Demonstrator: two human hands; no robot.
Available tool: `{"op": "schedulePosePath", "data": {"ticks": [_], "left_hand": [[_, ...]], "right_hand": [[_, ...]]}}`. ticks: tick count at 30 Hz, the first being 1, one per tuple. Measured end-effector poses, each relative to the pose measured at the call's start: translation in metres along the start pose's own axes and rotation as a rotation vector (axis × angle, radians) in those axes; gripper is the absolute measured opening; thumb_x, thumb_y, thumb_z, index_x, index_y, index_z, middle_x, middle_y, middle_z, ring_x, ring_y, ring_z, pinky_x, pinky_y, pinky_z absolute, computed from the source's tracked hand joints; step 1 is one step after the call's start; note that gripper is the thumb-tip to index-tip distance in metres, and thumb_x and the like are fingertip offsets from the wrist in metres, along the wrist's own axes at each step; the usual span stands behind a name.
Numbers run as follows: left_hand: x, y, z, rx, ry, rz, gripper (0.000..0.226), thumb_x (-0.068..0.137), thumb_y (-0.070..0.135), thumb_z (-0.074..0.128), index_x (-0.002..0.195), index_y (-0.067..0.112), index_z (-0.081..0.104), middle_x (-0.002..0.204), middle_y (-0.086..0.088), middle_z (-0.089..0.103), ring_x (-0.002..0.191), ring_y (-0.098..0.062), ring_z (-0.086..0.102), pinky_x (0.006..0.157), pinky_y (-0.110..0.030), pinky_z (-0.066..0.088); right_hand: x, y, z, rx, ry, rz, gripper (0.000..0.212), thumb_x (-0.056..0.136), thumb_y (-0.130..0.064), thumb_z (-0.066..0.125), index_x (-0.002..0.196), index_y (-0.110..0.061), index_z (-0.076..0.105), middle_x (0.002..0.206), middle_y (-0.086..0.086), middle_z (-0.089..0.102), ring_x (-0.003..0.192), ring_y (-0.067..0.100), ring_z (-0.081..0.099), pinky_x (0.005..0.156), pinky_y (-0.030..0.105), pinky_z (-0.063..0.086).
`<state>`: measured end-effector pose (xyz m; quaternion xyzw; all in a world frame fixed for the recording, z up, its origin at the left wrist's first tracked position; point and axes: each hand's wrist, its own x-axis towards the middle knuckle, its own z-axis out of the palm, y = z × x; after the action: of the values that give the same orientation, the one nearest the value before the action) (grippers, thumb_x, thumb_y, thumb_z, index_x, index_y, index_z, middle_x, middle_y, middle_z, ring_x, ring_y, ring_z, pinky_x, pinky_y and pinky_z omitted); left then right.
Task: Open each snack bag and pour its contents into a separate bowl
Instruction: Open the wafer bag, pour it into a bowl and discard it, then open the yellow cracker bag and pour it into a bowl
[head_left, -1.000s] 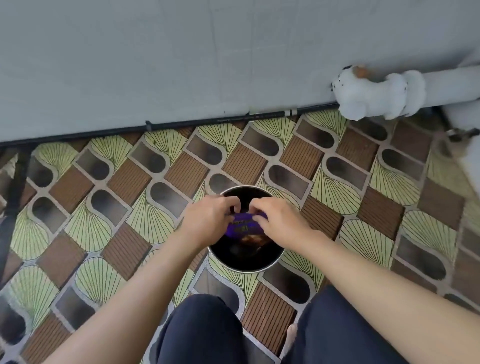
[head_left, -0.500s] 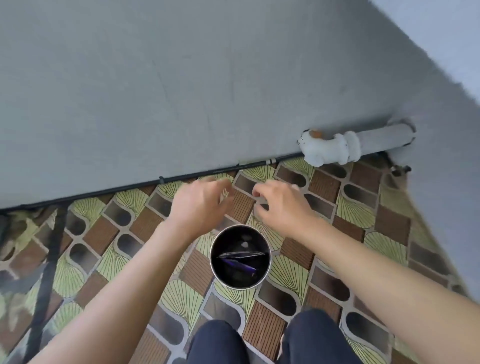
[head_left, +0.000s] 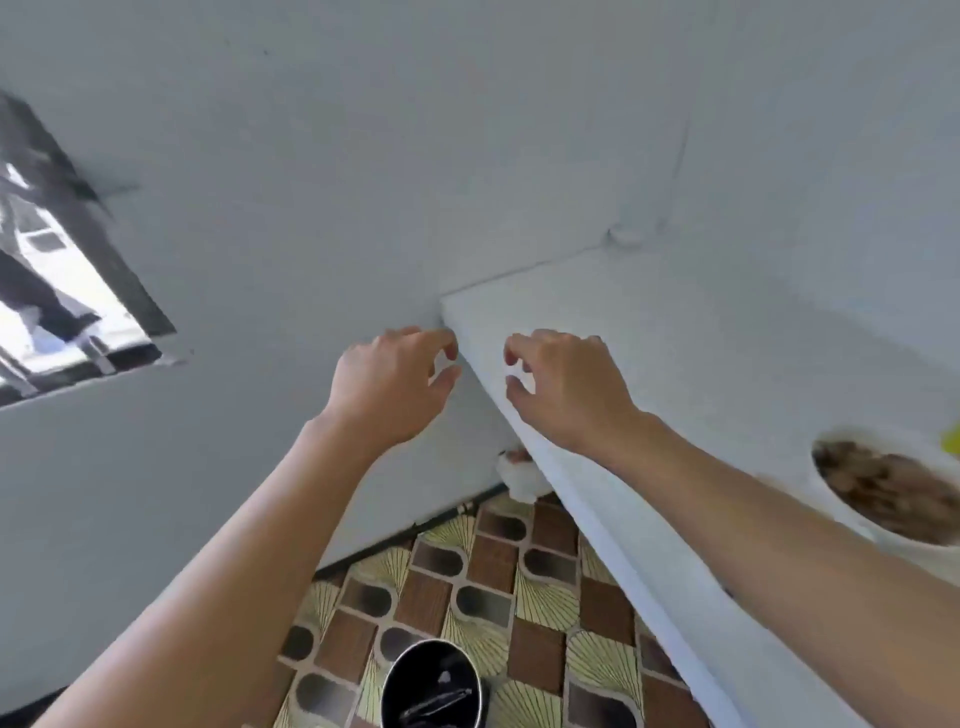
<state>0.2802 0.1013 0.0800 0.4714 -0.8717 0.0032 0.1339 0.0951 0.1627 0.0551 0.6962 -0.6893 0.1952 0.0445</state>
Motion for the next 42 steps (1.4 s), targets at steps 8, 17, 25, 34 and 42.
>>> {"op": "schedulePosePath", "data": {"ticks": [8, 17, 25, 34, 42], "left_hand": [[0.081, 0.151, -0.025, -0.058, 0.118, 0.285, 0.018, 0.099, 0.045, 0.054, 0.108, 0.033, 0.063, 0.09, 0.01, 0.068, 0.089, -0.017, 0.064, 0.075, -0.032, 0.051], [0.159, 0.337, 0.023, -0.216, 0.097, 0.718, 0.02, 0.099, 0.049, 0.052, 0.106, 0.033, 0.062, 0.09, 0.01, 0.066, 0.085, -0.015, 0.064, 0.076, -0.036, 0.054], [0.212, 0.475, 0.085, -0.407, 0.084, 1.044, 0.037, 0.099, 0.045, 0.054, 0.133, 0.03, 0.055, 0.122, 0.0, 0.059, 0.111, -0.026, 0.056, 0.084, -0.042, 0.05], [0.23, 0.529, 0.159, -0.321, -0.187, 1.082, 0.043, 0.103, 0.037, 0.047, 0.145, 0.031, 0.042, 0.13, -0.003, 0.057, 0.111, -0.03, 0.059, 0.088, -0.044, 0.05], [0.221, 0.506, 0.149, -0.567, -0.076, 1.095, 0.023, 0.097, 0.028, 0.05, 0.112, 0.023, 0.066, 0.092, -0.001, 0.064, 0.08, -0.03, 0.064, 0.065, -0.037, 0.048]], "right_hand": [[-0.041, 0.121, -0.116, -0.126, 0.164, 0.241, 0.019, 0.094, -0.033, 0.053, 0.108, -0.023, 0.061, 0.096, -0.005, 0.063, 0.083, 0.023, 0.062, 0.085, 0.04, 0.045], [-0.126, 0.259, -0.179, -0.311, 0.275, 0.649, 0.016, 0.093, -0.034, 0.053, 0.104, -0.024, 0.061, 0.091, -0.006, 0.061, 0.08, 0.023, 0.061, 0.077, 0.037, 0.044], [-0.177, 0.36, -0.198, -0.442, 0.386, 0.945, 0.023, 0.09, -0.022, 0.059, 0.112, -0.02, 0.064, 0.107, 0.0, 0.062, 0.102, 0.026, 0.055, 0.083, 0.042, 0.045], [-0.19, 0.419, -0.155, -0.372, 0.118, 1.11, 0.053, 0.096, -0.018, 0.051, 0.148, -0.027, 0.04, 0.151, 0.0, 0.044, 0.144, 0.024, 0.032, 0.108, 0.051, 0.036], [-0.193, 0.396, -0.148, -0.524, 0.332, 1.076, 0.02, 0.092, -0.01, 0.056, 0.106, -0.024, 0.057, 0.095, -0.004, 0.059, 0.095, 0.025, 0.052, 0.079, 0.041, 0.029]]}}
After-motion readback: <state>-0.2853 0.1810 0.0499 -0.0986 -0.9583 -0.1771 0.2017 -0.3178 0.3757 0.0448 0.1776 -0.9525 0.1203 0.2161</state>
